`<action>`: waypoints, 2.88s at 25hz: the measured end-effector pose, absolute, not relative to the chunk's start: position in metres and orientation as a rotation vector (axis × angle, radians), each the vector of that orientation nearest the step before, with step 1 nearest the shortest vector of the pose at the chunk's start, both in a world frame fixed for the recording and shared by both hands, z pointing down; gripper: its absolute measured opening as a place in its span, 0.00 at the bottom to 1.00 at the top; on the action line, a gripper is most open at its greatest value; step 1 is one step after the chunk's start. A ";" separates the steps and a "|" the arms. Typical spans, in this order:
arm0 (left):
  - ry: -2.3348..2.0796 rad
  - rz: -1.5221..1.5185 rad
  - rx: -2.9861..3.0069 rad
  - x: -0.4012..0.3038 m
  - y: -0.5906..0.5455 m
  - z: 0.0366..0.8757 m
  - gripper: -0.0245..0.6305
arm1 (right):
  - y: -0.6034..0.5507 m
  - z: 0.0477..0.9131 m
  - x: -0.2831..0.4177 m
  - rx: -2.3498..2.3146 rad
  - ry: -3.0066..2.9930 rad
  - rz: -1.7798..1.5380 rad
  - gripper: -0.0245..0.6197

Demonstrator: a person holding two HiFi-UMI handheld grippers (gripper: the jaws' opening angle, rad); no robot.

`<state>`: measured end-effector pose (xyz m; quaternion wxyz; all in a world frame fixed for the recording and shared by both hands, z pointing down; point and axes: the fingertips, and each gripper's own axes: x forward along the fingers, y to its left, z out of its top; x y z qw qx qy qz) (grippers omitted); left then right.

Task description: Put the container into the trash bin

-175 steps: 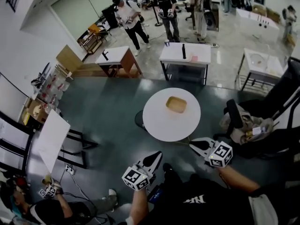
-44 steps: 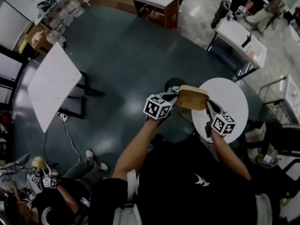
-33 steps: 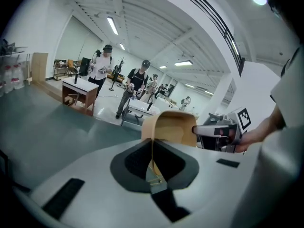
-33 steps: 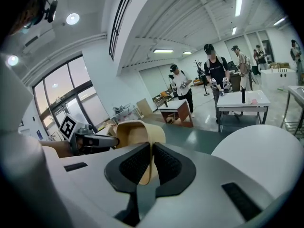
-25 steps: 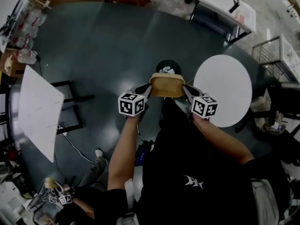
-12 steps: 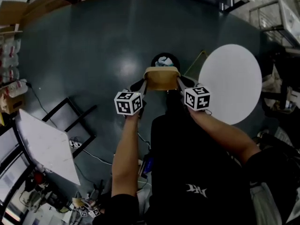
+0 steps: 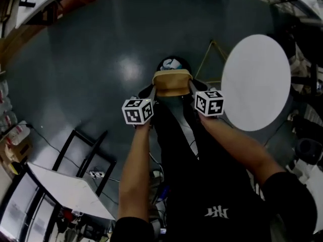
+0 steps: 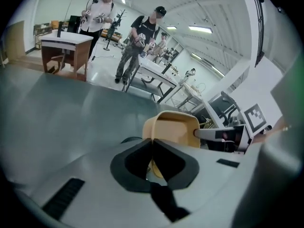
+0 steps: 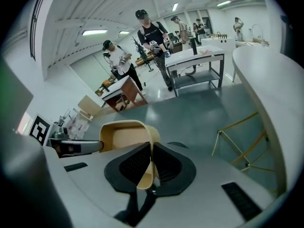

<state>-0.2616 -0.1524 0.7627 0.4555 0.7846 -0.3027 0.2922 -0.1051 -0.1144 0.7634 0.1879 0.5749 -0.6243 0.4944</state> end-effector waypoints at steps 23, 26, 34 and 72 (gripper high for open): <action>-0.650 0.881 1.855 -0.221 -0.129 0.975 0.06 | -0.086 0.968 -0.067 1.650 -1.512 1.322 0.12; -0.668 0.900 1.848 -0.224 -0.130 0.994 0.06 | -0.089 0.987 -0.070 1.625 -1.511 1.314 0.12; -0.650 0.946 1.845 -0.220 -0.122 1.032 0.06 | -0.086 1.028 -0.065 1.594 -1.495 1.304 0.12; -0.505 0.797 2.015 -0.181 -0.123 0.867 0.04 | -0.144 0.821 -0.134 1.337 -2.052 1.197 0.10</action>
